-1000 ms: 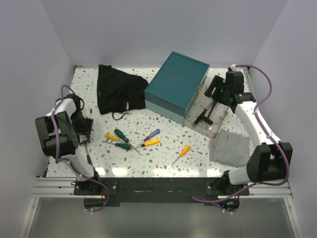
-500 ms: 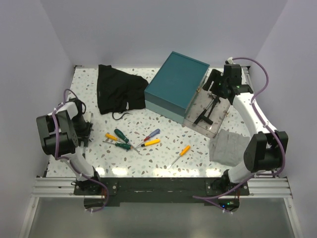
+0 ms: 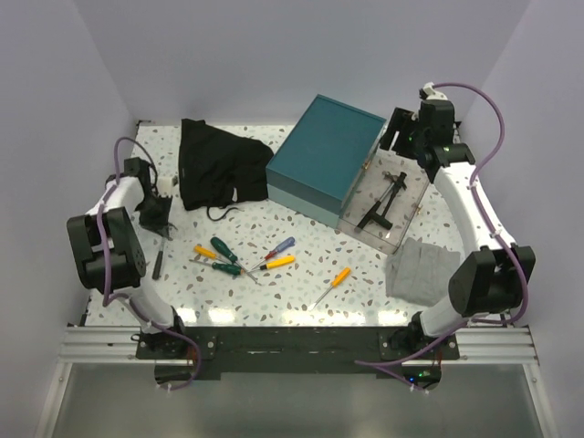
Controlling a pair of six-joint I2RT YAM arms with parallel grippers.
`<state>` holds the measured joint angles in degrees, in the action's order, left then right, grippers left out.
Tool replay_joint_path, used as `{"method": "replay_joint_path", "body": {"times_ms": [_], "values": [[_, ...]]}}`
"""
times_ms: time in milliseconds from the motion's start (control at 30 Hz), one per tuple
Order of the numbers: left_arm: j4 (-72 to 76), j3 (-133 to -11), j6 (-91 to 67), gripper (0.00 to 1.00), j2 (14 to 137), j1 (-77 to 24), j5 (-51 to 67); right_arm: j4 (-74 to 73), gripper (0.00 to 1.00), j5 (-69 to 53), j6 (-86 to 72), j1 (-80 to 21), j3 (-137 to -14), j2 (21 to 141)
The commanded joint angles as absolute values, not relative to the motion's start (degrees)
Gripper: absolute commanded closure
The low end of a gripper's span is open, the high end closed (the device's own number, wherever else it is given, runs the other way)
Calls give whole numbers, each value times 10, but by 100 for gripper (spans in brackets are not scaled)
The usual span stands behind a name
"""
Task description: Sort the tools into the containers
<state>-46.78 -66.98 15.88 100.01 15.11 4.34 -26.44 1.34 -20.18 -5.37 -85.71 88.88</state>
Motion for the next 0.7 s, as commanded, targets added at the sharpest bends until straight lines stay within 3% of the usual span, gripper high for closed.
{"method": "replay_joint_path", "body": {"times_ms": [0,300,467,667], "values": [[-461,-777,169,100,924,134,178,-260,27,45,-171,-56,-827,824],[-468,-954,114,100,907,66,402,-246,26,79,-167,-46,-760,773],[-354,-1009,23,100,909,-65,481,-263,25,69,-211,15,-750,772],[-272,-1124,-64,100,996,-215,540,-295,25,60,-250,96,-715,768]]}}
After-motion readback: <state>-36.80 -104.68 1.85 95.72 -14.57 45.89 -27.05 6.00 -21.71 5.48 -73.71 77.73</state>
